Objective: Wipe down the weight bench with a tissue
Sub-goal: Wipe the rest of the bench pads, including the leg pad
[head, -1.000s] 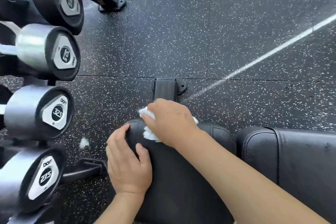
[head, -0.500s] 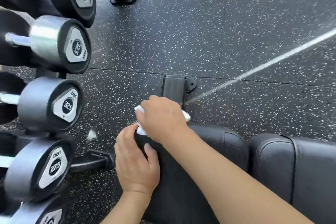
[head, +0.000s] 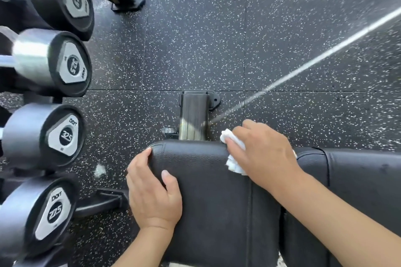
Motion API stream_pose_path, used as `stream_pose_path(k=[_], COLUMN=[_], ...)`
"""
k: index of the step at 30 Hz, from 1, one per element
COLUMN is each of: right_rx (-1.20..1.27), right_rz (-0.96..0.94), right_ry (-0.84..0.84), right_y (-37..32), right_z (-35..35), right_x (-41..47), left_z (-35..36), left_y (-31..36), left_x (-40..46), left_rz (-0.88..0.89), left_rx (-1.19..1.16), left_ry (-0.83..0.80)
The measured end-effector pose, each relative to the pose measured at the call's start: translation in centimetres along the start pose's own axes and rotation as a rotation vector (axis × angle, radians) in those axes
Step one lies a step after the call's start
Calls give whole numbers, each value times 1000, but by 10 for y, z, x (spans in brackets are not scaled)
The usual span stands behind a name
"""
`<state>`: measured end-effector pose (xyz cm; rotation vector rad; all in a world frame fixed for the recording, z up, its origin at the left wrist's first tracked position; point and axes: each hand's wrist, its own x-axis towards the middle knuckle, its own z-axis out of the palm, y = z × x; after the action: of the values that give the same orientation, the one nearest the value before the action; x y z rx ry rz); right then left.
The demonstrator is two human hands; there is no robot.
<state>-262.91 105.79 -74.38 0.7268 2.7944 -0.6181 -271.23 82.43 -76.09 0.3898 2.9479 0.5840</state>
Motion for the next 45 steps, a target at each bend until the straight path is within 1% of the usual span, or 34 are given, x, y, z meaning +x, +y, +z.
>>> stream_pose_path(k=[2,4,7,10,11,12,14,16,19,21,25,28,30,34,35,36,37,41,43,45], right_rx=[-2,12,115,167,179,185,152,83,17,4,-15,44,52,116,130,146,149,15,-33,-56], right_rz=[6,-21,-75,-79,-74,-74,-77,-55,90,171,269,374,414,334,328,330,329,218,206,255], right_ry=[40,10,-13,-79,-72,-32,104,222,393,450,503,452,353,132,93,91,124,430,524,577], right_y=[-23,-56,-107,-127,-126,-123,-110,-82,-26,-10,-20,-19,-15,-14,-13,-12,-11,-20,-28,-36], right_z=[5,16,32,36,36,36,35,31,18,15,29,21,18,24,25,25,25,22,24,31], right_x=[13,32,63,82,81,76,58,35,-6,-33,-56,-25,6,53,55,53,47,3,-27,-56], left_z=[0,0,-2,-4,-4,-5,-6,-5,-4,-1,-1,-1,2,0,0,0,1,1,-1,-3], left_y=[0,1,3,1,1,1,2,0,-4,-4,-3,-1,-2,1,0,0,0,1,0,-1], left_x=[0,0,-1,1,1,1,0,0,0,0,-2,-2,-1,-4,-4,-3,-3,-2,-2,-2], left_rz=[6,-6,-9,-1,-8,-11,1,15,45,35,35,34,22,33,31,27,23,39,66,96], left_rx=[-13,-11,-31,-58,-64,-68,-66,-61,-66,-50,-47,-34,-9,-13,-11,-6,0,8,0,2], left_ry=[-1,-8,-17,-34,-39,-44,-51,-57,-50,-42,-33,-19,-7,-1,2,5,8,-2,-27,-59])
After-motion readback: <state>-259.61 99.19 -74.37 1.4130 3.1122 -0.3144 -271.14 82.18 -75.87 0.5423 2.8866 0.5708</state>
